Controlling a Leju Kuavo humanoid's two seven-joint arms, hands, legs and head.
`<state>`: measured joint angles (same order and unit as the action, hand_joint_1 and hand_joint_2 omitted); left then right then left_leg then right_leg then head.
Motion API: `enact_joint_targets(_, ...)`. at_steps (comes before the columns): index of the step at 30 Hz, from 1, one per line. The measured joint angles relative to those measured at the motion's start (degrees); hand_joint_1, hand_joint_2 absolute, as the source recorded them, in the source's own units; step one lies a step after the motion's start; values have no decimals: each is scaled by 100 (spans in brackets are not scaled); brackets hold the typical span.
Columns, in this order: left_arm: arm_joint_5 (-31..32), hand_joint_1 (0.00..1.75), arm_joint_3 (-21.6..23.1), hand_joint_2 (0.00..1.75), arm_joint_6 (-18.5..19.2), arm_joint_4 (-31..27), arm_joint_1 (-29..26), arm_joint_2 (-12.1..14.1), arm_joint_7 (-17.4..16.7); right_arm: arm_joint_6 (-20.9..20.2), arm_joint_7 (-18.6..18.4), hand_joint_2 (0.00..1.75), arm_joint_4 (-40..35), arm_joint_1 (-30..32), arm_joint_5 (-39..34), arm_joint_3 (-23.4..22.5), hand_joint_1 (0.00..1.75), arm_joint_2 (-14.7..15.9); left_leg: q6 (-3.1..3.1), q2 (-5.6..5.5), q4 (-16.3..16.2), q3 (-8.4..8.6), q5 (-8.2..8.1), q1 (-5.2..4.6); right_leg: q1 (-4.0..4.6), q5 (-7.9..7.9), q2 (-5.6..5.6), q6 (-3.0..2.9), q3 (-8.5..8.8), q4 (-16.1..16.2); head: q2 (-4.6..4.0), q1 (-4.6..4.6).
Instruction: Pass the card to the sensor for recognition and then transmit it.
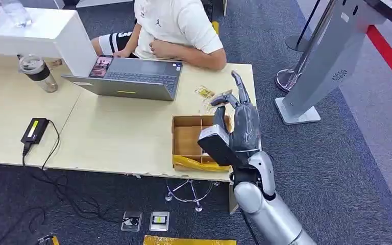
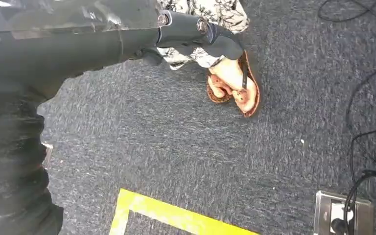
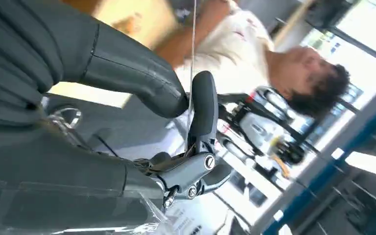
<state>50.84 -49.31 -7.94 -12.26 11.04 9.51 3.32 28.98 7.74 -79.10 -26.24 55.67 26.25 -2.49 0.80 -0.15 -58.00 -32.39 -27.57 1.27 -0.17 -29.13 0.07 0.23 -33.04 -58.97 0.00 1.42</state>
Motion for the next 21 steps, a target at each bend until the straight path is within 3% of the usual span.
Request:
enact_joint_targets(11, 86, 0, 144, 175, 173, 20, 30, 57, 175, 341, 212, 175, 114, -742, -57, -37, 175, -511, 0, -3, 0, -3, 4, 0, 0, 0, -5, -1, 0, -2, 0, 2)
enact_joint_targets(15, 77, 0, 173, 175, 149, 37, 33, 83, 346, 330, 208, 175, 517, -1098, 317, -33, 175, -638, 0, -1, 0, -6, 4, 0, 0, 0, -3, -1, -4, -2, 0, 0)
enact_joint_targets(19, -89, 0, 208, 175, -490, 44, 37, -86, 512, 336, 402, 175, 1704, -1899, 720, -31, 175, -658, -2, -6, 0, -3, 7, -5, -4, 2, -9, 1, -2, -1, 0, 4)
enact_joint_targets(21, -122, 0, 210, 175, -831, 59, 33, -263, 547, 185, 275, 175, 2320, -2181, 1019, -26, 175, -645, -7, -20, 0, -8, 12, -8, -7, 4, -23, 4, 0, -1, 0, 4)
